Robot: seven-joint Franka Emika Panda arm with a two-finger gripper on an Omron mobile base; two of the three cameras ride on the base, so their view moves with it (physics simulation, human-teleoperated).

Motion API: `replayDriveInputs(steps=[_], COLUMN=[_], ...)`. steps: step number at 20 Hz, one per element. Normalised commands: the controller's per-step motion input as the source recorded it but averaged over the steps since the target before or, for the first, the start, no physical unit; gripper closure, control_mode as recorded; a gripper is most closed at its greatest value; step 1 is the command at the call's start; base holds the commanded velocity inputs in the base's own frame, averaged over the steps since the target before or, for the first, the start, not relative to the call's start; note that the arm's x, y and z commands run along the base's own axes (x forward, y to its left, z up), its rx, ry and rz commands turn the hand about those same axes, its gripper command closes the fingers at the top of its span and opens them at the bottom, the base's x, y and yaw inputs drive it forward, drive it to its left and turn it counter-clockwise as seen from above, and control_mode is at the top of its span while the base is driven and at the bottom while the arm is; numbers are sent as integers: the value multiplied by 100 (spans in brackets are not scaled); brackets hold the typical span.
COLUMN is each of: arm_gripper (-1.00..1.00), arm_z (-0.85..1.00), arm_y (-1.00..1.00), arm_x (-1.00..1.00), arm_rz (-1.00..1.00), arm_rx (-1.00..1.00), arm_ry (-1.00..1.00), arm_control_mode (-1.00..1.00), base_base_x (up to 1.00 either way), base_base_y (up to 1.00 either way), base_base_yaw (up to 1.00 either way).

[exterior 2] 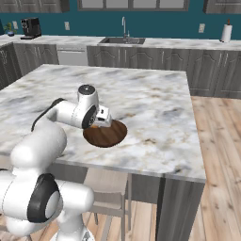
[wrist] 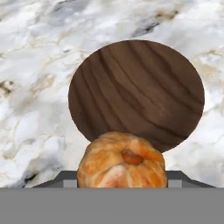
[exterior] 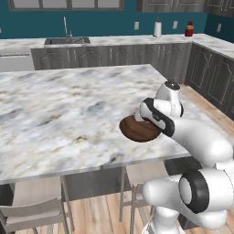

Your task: Retrieve the tangerine and mango from the fridge and place them into the bowl on the dining table.

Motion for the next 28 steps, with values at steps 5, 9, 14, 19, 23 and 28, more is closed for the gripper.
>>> replayDriveInputs(steps=[5,9,14,19,23,28], arm_gripper=[100,100,100,100,100,100], arm_z=[-44,-40,-35,-21,-10,-20], arm_y=[2,3,3,0,0,0], arm_x=[43,36,30,24,26,29], arm_rz=[0,0,0,0,0,0], arm_rx=[0,0,0,0,0,0], arm_ry=[3,2,1,0,0,0], arm_control_mode=[-100,-100,-100,-100,-100,-100], base_base_x=[0,0,0,0,0,0], base_base_y=[0,0,0,0,0,0], base_base_yaw=[0,0,0,0,0,0])
